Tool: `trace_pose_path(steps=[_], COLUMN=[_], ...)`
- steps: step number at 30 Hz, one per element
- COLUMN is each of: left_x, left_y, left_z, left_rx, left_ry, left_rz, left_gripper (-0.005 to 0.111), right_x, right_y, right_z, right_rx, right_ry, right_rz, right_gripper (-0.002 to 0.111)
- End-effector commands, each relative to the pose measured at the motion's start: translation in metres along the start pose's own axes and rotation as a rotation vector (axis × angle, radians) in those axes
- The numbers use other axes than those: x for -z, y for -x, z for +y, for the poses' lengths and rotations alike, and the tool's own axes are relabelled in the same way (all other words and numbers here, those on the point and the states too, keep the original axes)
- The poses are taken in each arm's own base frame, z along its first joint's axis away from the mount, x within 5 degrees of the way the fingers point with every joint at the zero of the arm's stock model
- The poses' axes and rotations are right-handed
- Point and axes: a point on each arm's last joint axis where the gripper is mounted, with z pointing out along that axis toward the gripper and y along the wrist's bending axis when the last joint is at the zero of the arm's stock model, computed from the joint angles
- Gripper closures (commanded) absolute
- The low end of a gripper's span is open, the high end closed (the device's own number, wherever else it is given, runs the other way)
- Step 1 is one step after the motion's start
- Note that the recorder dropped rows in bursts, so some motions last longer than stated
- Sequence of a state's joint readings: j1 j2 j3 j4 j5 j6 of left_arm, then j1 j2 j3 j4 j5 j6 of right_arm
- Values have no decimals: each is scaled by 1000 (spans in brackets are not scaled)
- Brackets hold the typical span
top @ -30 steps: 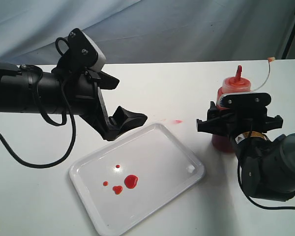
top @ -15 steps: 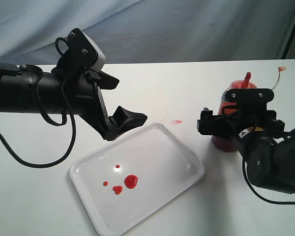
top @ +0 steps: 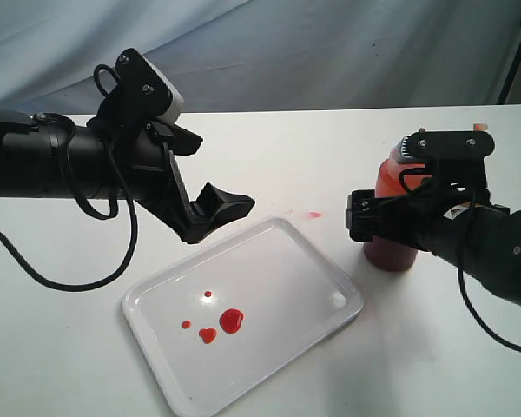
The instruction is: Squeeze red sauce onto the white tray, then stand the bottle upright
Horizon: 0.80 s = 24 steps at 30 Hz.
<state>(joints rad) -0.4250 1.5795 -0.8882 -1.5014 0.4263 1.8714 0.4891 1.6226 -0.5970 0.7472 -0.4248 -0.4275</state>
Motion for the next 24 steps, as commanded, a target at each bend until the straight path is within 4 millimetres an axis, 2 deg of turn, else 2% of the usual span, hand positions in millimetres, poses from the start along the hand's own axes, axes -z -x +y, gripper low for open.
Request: trace_pose_path(steps=[1, 16, 24], left_x=[2, 2, 2], left_y=[4, 4, 4], left_z=[0, 0, 1], left_rx=[5, 7, 8], left_ry=[13, 13, 18], left_rz=[-11, -12, -11], left_gripper=[2, 2, 2], right_x=[17, 55, 91], right_y=[-2, -37, -38], right_z=[-6, -28, -34], right_rx=[-8, -74, -112], right_ry=[-4, -25, 49], right_rz=[-14, 48, -11], right_gripper=[3, 3, 3])
